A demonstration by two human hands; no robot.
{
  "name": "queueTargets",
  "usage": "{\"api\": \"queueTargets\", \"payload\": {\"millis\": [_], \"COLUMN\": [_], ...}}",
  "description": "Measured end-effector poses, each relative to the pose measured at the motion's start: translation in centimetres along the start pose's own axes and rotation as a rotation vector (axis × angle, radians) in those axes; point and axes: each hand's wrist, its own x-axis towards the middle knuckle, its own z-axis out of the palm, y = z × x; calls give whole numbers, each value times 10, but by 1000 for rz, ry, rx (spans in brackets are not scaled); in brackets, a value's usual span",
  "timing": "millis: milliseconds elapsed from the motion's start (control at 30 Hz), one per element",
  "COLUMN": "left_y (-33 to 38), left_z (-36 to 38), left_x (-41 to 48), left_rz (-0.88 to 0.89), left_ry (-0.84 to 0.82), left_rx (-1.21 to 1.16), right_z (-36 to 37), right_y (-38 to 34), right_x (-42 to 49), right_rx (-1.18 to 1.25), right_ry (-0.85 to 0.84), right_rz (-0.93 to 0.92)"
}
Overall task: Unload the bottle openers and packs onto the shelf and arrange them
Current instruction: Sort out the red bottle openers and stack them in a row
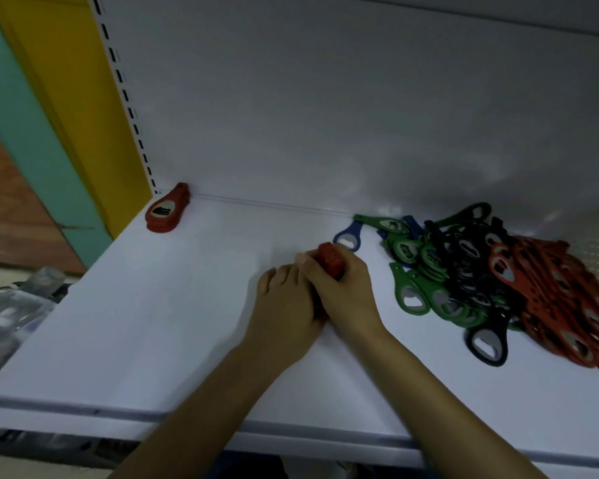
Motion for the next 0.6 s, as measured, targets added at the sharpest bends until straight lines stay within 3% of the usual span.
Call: {"api": "queueTargets", "payload": {"millis": [133, 233, 367, 500, 600], "left_y": [3, 1, -18, -52, -71], "left_z": [-3, -6, -31, -54, -64], "left_x": [0, -1, 2, 9, 16], "left_rz": [23, 19, -28, 145, 174], "left_ry": [13, 0, -96, -101, -131], "left_rx": [26, -62, -453, -165, -178], "right_z": [1, 0, -28, -40, -26], "right_y": [0, -3, -21, -45, -59], "right_x": [3, 2, 13, 30, 42], "right_rx": [155, 290, 53, -87, -314], "right_ry": [74, -9, -385, -533, -582], "right_rz": [87, 160, -1, -104, -229]}}
